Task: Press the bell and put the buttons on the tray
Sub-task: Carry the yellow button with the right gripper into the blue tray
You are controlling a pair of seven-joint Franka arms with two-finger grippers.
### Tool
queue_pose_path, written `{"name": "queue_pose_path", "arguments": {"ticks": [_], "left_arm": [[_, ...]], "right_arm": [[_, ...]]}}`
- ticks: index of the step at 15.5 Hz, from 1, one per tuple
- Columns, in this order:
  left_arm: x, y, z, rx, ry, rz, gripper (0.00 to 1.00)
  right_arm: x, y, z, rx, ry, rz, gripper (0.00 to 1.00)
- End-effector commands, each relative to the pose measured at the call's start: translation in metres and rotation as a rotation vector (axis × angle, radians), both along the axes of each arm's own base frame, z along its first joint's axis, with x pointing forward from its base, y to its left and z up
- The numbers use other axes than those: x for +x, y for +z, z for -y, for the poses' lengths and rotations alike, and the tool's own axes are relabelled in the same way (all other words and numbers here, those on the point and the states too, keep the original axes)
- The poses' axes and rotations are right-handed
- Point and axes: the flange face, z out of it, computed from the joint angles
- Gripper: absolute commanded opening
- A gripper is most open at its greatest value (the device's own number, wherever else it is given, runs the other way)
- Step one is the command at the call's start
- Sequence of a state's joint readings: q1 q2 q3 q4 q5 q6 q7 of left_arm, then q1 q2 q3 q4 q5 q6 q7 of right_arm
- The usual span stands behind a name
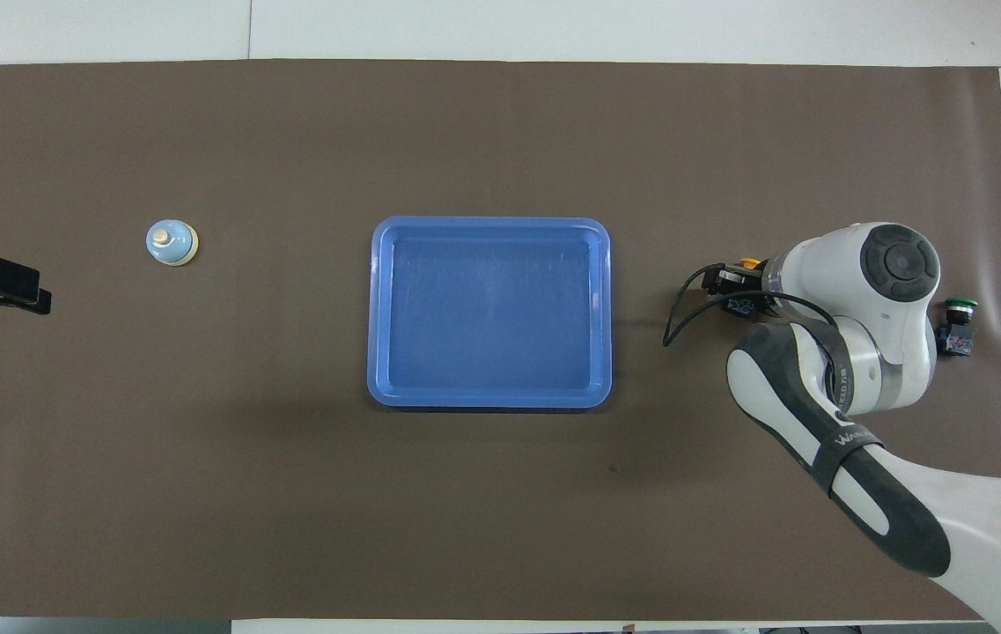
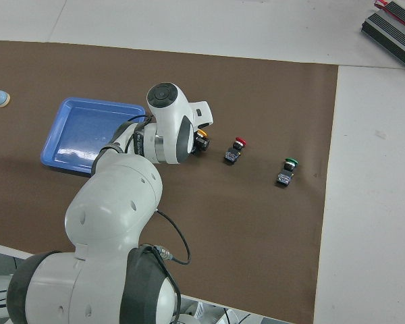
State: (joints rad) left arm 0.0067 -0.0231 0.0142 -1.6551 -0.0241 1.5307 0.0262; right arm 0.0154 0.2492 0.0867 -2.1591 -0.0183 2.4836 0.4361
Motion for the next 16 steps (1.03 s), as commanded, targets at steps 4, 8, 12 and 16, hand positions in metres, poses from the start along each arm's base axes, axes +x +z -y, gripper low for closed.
{"name": "queue_pose_path", "arguments": {"ticks": [4,8,12,16], "left_arm": [[-0.003,0.005,-0.002,0.011,-0.003,0.001,1.0],[-0.003,0.005,-0.002,0.011,-0.002,0.001,1.0],[-0.003,0.005,-0.002,0.011,-0.003,0.001,1.0],[-0.003,0.005,-0.002,0.011,-0.003,0.001,1.0]], "right_arm": [[0.002,0.0,-0.005,-0.007,0.012,-0.016,0.0],[0.028,0.05,-0.034,-0.024,0.06,-0.06,0.0],[0.051,0.101,-0.092,-0.018,0.121,-0.084,0.0],[0.042,0.113,-0.162,-0.009,0.214,-0.074,0.0]]}}
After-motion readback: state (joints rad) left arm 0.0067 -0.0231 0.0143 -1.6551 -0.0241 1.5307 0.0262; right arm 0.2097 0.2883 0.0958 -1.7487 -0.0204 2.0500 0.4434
